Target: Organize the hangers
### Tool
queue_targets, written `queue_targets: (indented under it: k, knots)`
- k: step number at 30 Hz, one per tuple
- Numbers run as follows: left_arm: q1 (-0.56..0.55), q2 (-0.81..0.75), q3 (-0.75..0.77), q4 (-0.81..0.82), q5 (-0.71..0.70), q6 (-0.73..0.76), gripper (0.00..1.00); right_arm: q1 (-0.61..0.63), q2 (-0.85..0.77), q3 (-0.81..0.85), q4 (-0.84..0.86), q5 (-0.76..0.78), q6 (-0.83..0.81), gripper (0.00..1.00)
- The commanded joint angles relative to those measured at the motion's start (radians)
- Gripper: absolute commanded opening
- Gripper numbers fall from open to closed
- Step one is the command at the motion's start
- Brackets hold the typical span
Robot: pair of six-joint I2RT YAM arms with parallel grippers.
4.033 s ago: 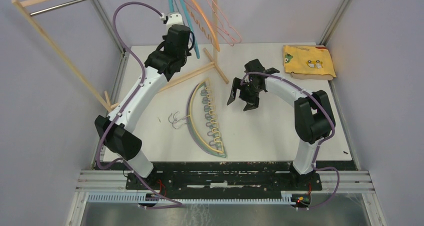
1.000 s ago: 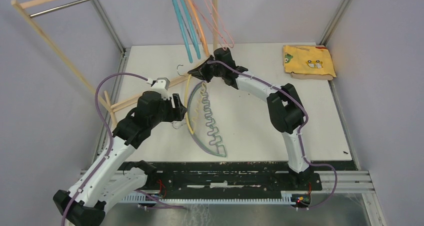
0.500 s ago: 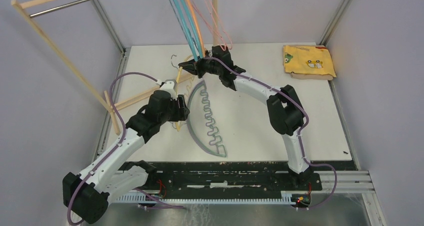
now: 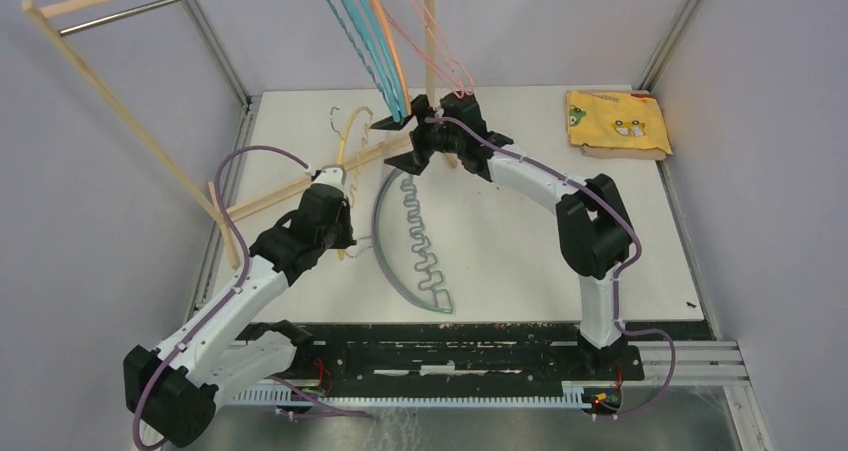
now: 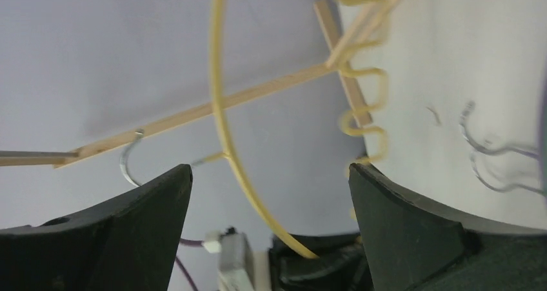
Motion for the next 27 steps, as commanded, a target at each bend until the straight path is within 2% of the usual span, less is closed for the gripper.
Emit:
queue_targets:
  k: [1,6,10,18,27]
  knots:
    - [0.002,-0.068,0.137,-0.06,-0.29,-0.03,0.03,-0.045,-0.15,-0.116,-0.273,-0.026,-0.252,1.0]
    - [0.002,-0.11,0.226,-0.086,-0.494,-0.044,0.03,-0.066,-0.193,-0.128,-0.743,0.163,-0.738,1.0]
    - [0.002,-0.102,0.296,-0.022,-0.572,-0.005,0.03,-0.065,-0.196,-0.164,-0.885,0.334,-0.933,1.0]
    - [0.002,0.11,0.513,0.063,-0.614,0.076,0.03,-0.065,-0.22,-0.206,-0.893,0.438,-1.035,1.0]
    - [0.006,0.242,0.63,0.158,-0.616,0.139,0.03,-0.066,-0.223,-0.212,-0.902,0.46,-1.078,1.0]
